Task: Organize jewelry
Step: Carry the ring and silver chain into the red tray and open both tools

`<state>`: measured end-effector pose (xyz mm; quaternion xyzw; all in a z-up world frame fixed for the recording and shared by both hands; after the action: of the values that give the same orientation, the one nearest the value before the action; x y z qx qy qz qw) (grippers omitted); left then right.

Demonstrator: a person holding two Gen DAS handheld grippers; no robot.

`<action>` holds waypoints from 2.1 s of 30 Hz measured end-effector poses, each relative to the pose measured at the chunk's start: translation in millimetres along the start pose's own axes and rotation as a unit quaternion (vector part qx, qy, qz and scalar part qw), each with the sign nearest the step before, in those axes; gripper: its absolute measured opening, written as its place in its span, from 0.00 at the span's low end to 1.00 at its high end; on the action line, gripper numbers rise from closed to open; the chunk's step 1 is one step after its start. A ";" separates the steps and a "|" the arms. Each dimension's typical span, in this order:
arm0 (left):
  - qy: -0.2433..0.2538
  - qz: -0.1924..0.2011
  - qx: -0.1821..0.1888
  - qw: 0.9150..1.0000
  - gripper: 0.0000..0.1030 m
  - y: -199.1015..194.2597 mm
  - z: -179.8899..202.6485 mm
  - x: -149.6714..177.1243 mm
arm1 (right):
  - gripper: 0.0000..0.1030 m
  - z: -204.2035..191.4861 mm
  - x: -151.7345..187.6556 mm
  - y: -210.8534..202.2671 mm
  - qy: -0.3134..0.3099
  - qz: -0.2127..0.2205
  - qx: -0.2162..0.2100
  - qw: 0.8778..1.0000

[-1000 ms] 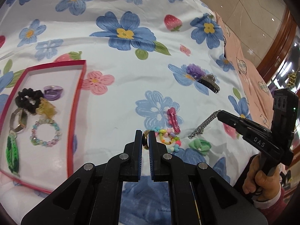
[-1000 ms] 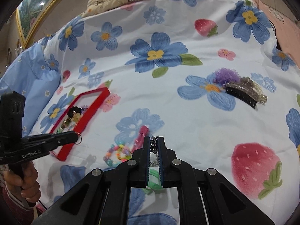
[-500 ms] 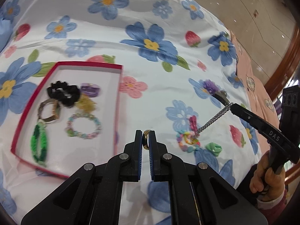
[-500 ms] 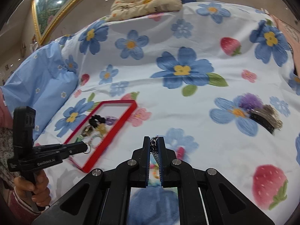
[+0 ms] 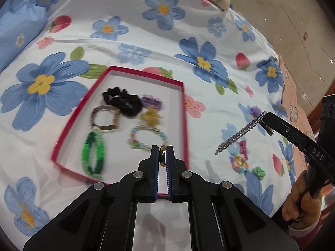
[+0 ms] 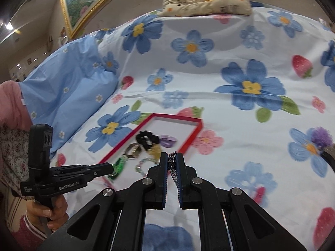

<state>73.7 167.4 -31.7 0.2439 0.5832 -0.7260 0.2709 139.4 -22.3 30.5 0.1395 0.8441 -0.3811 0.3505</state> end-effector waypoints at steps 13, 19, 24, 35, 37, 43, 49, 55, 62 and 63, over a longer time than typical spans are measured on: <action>-0.034 -0.012 -0.019 0.999 0.05 3.1 -42.3 14.4 | 0.07 -58.3 2.3 40.7 -0.029 -0.027 -0.046 0.998; -0.041 -0.028 -0.031 0.998 0.05 17.3 -58.1 19.1 | 0.07 -69.4 11.1 65.0 -0.039 -0.050 -0.048 0.997; -0.042 -0.044 -0.040 0.997 0.05 32.7 -69.6 23.8 | 0.07 -67.4 23.7 87.8 -0.040 -0.073 -0.040 0.996; -0.039 -0.073 -0.054 0.995 0.05 55.7 -76.7 33.2 | 0.07 -50.5 46.6 123.8 -0.036 -0.116 -0.019 0.992; -0.036 -0.076 -0.057 0.995 0.05 58.2 -77.1 34.2 | 0.07 -47.8 50.7 129.5 -0.038 -0.124 -0.015 0.991; -0.036 -0.081 -0.062 0.994 0.06 60.4 -78.9 34.7 | 0.07 -41.6 58.8 142.2 -0.039 -0.140 -0.004 0.989; -0.038 -0.086 -0.065 0.993 0.10 61.4 -79.6 35.7 | 0.07 -36.2 64.8 151.4 -0.036 -0.153 0.000 0.988; -0.037 -0.087 -0.066 0.993 0.11 62.4 -79.7 35.4 | 0.08 -33.1 66.7 153.2 -0.034 -0.156 0.002 0.987; -0.039 -0.087 -0.067 0.993 0.13 61.8 -79.8 35.4 | 0.12 -32.3 67.2 154.0 -0.032 -0.160 0.001 0.987; -0.039 -0.087 -0.067 0.993 0.14 61.5 -79.6 35.3 | 0.11 -32.0 67.3 153.9 -0.031 -0.160 0.000 0.987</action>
<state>92.5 230.8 -115.4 0.1451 0.6387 -0.7148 0.2451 153.0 102.5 -85.5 -0.0090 0.8439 -0.4368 0.3114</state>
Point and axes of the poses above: each gripper's, at about its wrist camera, not at the fingertips, and y roughly the way its jaws point, z to its right, x to its underside, the point moved 5 cm from there along y, roughly the way its jaws point, and after that the axes turned 13 degrees about y, right-handed, at the moved point
